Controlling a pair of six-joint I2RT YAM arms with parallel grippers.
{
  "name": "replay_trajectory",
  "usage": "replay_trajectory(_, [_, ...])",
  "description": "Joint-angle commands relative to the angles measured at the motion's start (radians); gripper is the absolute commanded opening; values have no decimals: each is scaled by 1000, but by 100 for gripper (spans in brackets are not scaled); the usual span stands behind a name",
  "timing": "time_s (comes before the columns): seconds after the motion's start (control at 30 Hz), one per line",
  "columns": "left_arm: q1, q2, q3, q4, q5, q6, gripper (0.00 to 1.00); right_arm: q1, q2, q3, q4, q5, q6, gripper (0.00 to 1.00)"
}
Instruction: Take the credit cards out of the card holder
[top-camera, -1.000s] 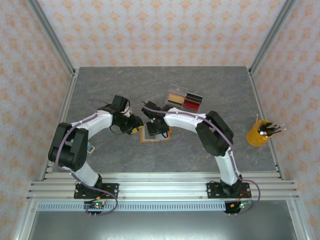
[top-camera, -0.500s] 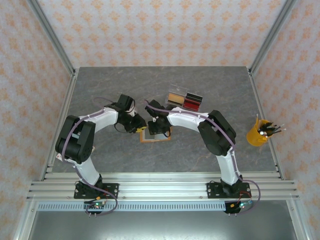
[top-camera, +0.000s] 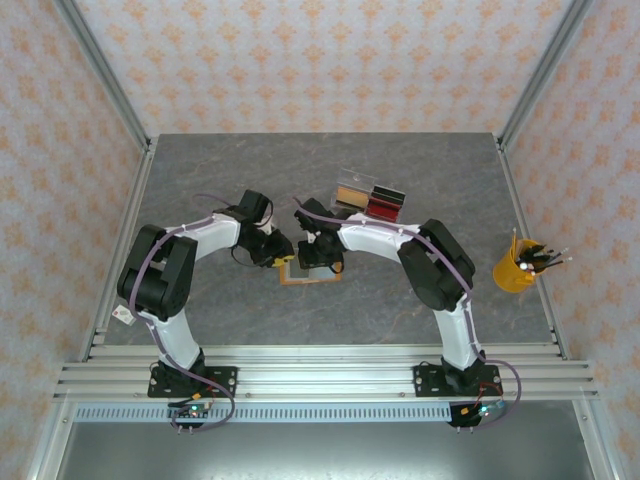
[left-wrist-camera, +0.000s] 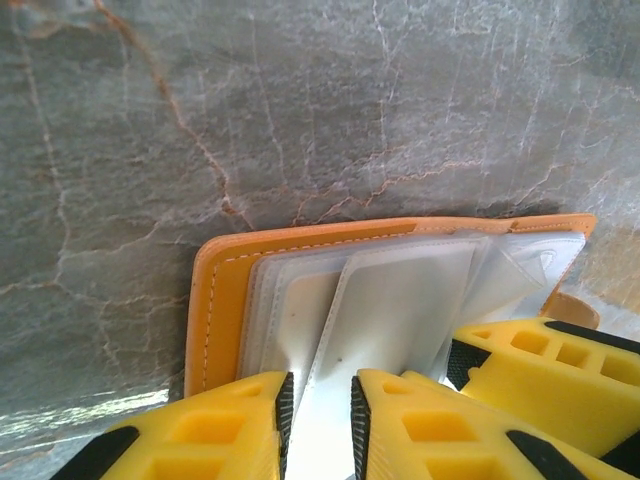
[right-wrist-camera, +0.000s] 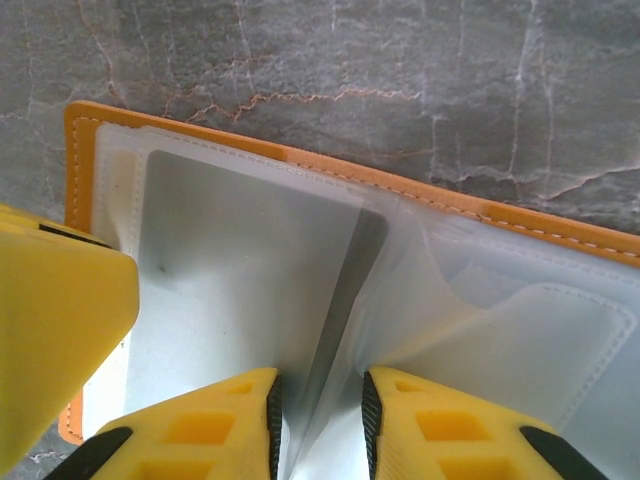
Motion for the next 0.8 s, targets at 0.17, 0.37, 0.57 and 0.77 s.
replay_trajectory(0.17, [-8,33,4,8,26,49,28,-22,23,-63,-18,-38,11,29])
replay_trajectory(0.37, [-9,11,-7,54,71,104,29,-31,31,-74,1,-67,14,29])
replay_trajectory(0.57, [-8,9,-16,56,53,153,30,-39,24,-93,31,-96,20,28])
replay_trajectory(0.77, [-9,-1,-19,39,-34,170,30,-42,19,-97,40,-100,25,27])
